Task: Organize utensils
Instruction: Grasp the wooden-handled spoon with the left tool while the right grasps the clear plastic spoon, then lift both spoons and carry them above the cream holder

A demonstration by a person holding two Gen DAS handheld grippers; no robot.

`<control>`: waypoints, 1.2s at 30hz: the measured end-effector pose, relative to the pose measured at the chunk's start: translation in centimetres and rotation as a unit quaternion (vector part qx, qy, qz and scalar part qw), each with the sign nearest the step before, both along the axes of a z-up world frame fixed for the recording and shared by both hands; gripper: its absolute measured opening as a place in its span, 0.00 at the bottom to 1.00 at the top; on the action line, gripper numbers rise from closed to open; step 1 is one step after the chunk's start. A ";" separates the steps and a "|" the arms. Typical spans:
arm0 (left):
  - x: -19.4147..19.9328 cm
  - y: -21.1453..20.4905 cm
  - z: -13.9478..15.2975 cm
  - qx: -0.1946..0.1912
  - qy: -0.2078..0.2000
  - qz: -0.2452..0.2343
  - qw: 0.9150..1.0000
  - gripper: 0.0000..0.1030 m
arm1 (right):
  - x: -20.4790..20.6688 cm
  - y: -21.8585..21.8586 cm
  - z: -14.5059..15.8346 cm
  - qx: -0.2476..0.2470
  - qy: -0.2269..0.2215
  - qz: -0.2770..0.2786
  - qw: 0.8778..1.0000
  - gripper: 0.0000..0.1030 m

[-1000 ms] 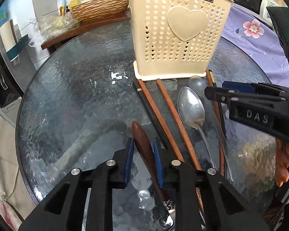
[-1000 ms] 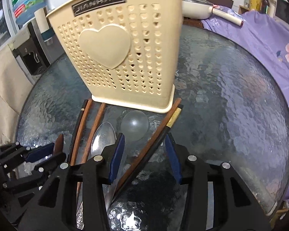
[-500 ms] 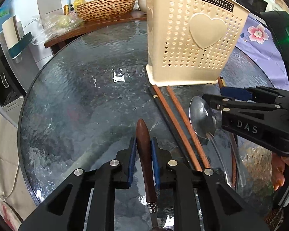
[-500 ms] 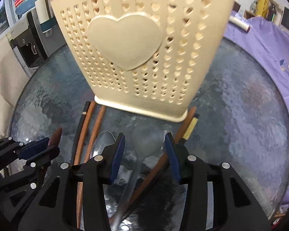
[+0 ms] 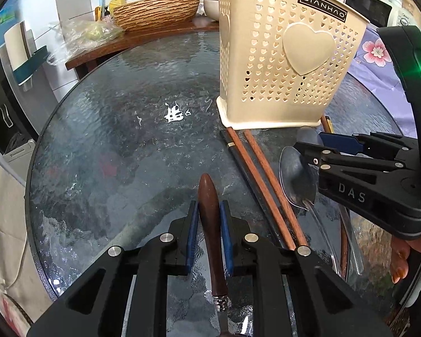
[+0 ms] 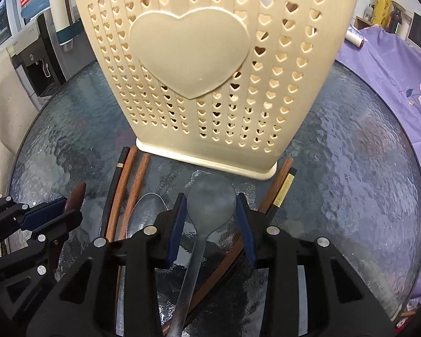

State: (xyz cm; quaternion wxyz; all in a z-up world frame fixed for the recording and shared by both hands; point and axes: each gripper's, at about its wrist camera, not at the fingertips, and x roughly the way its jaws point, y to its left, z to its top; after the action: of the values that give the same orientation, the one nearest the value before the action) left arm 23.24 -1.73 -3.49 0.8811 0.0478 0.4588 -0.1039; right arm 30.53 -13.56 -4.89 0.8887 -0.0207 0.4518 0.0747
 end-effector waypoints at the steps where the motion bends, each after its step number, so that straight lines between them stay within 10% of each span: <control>1: 0.1 0.0 0.0 -0.002 0.001 0.001 1.000 0.15 | -0.1 -0.1 0.0 0.002 -0.001 -0.001 1.000 0.36; 36: -6.1 1.4 8.5 -0.077 -0.117 -0.011 0.990 0.14 | -12.2 -5.1 9.6 0.083 -0.142 0.047 0.985 0.36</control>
State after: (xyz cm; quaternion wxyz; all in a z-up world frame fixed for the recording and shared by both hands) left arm 17.19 -0.36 4.96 0.9285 -0.0029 0.3429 -0.1426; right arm 18.28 -18.63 4.75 0.9380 0.0211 0.3119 0.1497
